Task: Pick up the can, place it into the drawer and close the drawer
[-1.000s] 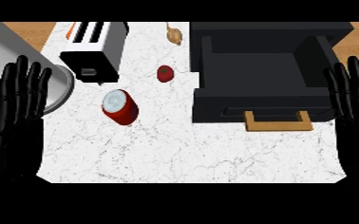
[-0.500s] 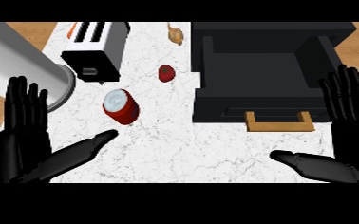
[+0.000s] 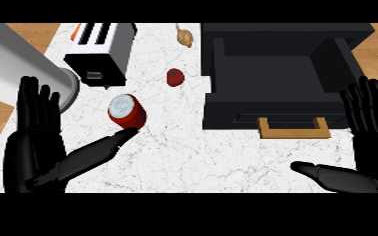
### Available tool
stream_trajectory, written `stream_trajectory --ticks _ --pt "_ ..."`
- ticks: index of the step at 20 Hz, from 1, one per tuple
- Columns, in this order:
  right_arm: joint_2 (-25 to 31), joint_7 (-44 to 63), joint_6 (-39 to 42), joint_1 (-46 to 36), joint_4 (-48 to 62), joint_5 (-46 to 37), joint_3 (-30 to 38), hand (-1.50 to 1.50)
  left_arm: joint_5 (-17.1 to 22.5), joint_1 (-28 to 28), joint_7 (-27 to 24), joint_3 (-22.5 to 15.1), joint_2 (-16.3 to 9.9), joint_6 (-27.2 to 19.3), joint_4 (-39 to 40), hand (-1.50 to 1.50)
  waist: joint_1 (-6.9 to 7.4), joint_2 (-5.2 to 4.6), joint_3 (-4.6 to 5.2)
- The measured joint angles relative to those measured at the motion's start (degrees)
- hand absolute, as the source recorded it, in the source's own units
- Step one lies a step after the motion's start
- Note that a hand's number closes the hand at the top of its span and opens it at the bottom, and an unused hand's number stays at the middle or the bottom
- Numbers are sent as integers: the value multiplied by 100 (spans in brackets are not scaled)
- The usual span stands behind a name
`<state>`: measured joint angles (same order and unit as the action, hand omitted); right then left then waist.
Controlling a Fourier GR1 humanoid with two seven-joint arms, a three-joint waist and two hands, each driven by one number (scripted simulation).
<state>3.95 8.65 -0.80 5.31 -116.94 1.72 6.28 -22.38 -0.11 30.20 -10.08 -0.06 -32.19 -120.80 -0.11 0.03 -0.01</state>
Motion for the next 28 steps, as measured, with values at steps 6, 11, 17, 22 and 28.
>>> stream_trajectory --ticks 6,11,17,22,28 --pt "7 -21 40 21 -58 17 86 -150 415 39 -430 99 -9 -77 647 -150 -2 -3 0" --pt "-21 17 94 176 -256 91 128 -150 717 171 -913 32 1 -388 1443 -150 -12 -3 1" --pt "115 81 272 220 -362 295 374 -150 1121 267 -1638 -113 4 -829 2325 -150 -13 -4 2" --pt "108 16 422 521 -576 402 500 -150 1698 177 -2486 -83 -12 -971 3110 -150 -20 -3 3" --pt "123 429 398 486 -974 478 602 -150 2262 243 -3256 -47 1 -1255 3823 -150 -15 -2 4"
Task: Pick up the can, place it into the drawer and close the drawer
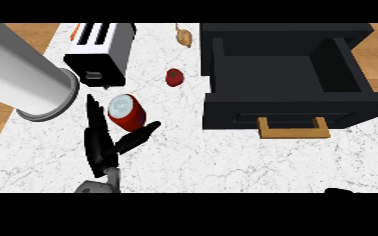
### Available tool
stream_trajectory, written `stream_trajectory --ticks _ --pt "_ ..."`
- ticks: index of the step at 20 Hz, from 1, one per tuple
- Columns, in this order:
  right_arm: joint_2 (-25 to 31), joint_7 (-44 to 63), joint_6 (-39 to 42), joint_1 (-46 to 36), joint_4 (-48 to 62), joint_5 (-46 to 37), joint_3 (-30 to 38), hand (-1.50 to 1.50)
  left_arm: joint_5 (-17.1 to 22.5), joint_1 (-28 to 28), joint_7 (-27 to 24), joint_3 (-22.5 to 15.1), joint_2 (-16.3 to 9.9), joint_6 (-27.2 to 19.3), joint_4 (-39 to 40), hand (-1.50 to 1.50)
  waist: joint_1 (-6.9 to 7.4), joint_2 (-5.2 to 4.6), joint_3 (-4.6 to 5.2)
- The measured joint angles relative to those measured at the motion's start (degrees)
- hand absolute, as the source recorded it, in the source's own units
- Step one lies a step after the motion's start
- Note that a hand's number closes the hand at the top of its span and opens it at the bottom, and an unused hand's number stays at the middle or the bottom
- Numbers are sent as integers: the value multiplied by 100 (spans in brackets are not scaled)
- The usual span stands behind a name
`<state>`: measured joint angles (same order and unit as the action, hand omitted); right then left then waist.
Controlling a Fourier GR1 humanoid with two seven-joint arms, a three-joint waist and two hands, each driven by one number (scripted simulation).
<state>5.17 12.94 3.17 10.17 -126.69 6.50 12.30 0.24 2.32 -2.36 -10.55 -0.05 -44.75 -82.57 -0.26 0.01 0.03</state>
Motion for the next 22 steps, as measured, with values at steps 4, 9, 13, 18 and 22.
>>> stream_trajectory --ticks 4,9,13,18,22 --pt "10 4 74 -12 8 71 113 -150 535 -24 -653 166 2 114 514 -150 3 -1 -1" --pt "79 69 127 -164 100 190 292 -150 1128 160 -1480 479 -10 432 1434 -150 1 -3 -1" --pt "37 238 145 -112 -115 128 260 -150 1429 580 -1862 746 -1 585 2173 -150 -5 -4 0" --pt "54 243 262 -97 -122 189 389 -150 1753 886 -2368 1159 -29 895 2982 -150 -5 -4 -1" --pt "-90 130 318 -1 -140 61 323 -150 1884 1125 -2654 1412 -25 1041 3480 -150 -5 -3 0"
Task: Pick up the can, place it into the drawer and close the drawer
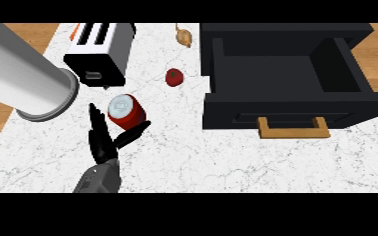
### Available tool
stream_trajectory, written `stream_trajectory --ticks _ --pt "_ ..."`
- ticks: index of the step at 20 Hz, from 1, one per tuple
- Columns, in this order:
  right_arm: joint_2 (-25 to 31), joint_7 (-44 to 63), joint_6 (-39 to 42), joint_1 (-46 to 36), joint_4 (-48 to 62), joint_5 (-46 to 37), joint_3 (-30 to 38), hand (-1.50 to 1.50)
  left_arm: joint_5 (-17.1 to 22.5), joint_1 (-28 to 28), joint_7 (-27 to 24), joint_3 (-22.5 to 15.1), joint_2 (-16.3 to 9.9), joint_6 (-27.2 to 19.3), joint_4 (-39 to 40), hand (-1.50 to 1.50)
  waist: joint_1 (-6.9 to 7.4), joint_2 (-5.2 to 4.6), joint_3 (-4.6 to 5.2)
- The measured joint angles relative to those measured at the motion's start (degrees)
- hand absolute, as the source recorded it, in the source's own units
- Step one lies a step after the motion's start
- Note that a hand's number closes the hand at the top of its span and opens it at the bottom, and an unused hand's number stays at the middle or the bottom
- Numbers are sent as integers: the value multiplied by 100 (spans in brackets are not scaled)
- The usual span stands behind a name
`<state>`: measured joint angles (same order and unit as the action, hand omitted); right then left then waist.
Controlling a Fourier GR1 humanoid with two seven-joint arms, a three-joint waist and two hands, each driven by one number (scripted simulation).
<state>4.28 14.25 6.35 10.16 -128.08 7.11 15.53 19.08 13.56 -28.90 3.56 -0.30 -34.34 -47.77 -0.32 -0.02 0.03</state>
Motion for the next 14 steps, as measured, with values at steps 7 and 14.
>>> stream_trajectory --ticks 7,14 --pt "37 159 36 -106 -82 92 130 -150 104 391 -477 292 -59 405 793 -150 -6 -2 0" --pt "20 166 43 -212 -30 6 107 -150 124 1192 -754 541 -273 1096 1949 -150 -37 -14 1"
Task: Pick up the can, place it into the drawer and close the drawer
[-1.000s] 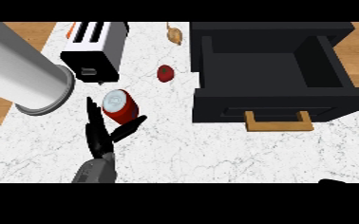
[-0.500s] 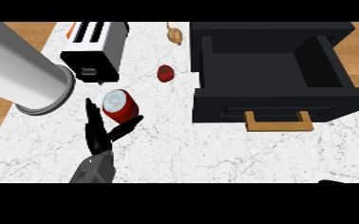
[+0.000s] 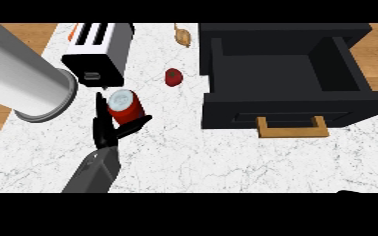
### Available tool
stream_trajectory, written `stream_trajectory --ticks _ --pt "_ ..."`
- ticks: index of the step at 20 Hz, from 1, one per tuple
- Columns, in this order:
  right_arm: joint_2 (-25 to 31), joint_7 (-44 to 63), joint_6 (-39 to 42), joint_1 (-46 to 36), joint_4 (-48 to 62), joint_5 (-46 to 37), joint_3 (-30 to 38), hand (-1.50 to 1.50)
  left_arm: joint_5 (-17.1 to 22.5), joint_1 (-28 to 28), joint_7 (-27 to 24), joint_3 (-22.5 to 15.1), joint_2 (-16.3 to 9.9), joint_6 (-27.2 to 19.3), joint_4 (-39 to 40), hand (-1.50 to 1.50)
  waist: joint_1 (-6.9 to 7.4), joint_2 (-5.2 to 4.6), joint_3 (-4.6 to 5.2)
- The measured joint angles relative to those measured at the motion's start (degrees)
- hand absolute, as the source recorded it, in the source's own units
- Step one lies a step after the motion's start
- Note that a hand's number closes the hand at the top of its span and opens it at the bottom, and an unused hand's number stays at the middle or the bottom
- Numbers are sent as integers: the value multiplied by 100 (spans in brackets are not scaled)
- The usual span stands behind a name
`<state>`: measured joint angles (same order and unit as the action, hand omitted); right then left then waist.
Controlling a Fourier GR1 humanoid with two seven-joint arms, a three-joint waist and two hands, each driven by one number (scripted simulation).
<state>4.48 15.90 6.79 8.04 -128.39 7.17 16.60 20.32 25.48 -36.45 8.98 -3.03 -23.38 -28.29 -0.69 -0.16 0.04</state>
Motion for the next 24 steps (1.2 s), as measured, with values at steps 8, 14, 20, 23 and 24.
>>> stream_trajectory --ticks 8,14,20,23,24 --pt "81 95 -38 -203 82 26 124 -150 9 508 -347 139 -37 693 639 150 -8 -4 0" --pt "35 57 -105 -301 118 -124 42 -150 -78 871 -482 145 -142 1155 1004 150 -18 -9 3" --pt "57 131 -107 -280 9 -117 62 -150 -438 958 -419 -267 -186 1997 1086 150 -23 -4 2" --pt "36 101 -103 -258 -3 -151 52 -150 -473 1102 -403 -267 -179 2155 1090 150 -18 -4 0" --pt "-10 8 -118 -245 72 -264 -1 -150 -490 1122 -374 -292 -153 2194 1026 150 -6 0 1"
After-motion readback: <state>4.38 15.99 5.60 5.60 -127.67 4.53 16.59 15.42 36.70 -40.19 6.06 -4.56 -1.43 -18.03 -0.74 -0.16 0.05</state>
